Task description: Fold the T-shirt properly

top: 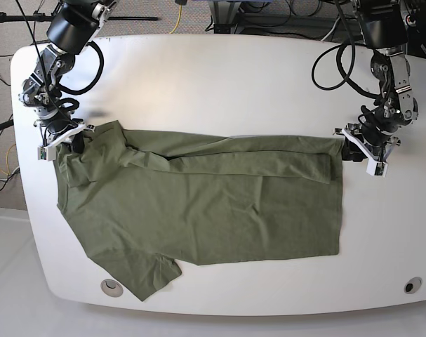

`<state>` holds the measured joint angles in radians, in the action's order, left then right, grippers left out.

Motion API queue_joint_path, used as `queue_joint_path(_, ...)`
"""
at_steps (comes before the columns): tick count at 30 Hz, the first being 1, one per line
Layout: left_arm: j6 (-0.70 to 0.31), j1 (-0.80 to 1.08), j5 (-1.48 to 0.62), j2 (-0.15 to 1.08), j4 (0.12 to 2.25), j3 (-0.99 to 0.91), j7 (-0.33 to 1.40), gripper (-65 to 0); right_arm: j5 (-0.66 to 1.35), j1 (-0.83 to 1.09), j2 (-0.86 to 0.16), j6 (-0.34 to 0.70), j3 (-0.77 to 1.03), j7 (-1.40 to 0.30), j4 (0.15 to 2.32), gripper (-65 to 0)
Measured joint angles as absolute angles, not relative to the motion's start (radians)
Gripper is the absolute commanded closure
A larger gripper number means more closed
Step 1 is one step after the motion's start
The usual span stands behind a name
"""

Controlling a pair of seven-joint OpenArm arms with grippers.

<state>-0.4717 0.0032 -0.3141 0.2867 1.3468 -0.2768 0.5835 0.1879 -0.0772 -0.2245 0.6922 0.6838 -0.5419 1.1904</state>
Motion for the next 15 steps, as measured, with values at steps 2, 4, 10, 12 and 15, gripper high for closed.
queue_joint_path(2,-0.472,0.002,-0.315,0.286,1.347,-0.280,0.582,-29.4,0.188,-0.077,-0.224,0.693,0.685,-0.542,1.190,-4.2)
queue_joint_path(4,-0.480,0.002,-0.315,0.286,1.348,-0.280,0.574,-32.0,0.188,-0.078,-0.224,0.693,0.684,-0.542,1.190,-4.4)
queue_joint_path(10,-0.483,0.009,-0.317,0.284,1.350,-0.282,0.557,-35.1,0.187,-0.080,-0.224,0.693,0.683,-0.542,1.190,-4.2)
queue_joint_path(12,-0.483,0.011,-0.318,0.284,1.350,-0.282,0.555,-29.3,0.187,-0.080,-0.224,0.692,0.683,-0.542,1.190,-3.4)
queue_joint_path(15,-0.478,0.011,-0.314,0.278,1.349,-0.282,0.558,-20.7,0.187,-0.080,-0.224,0.693,0.683,-0.543,1.190,-3.3)
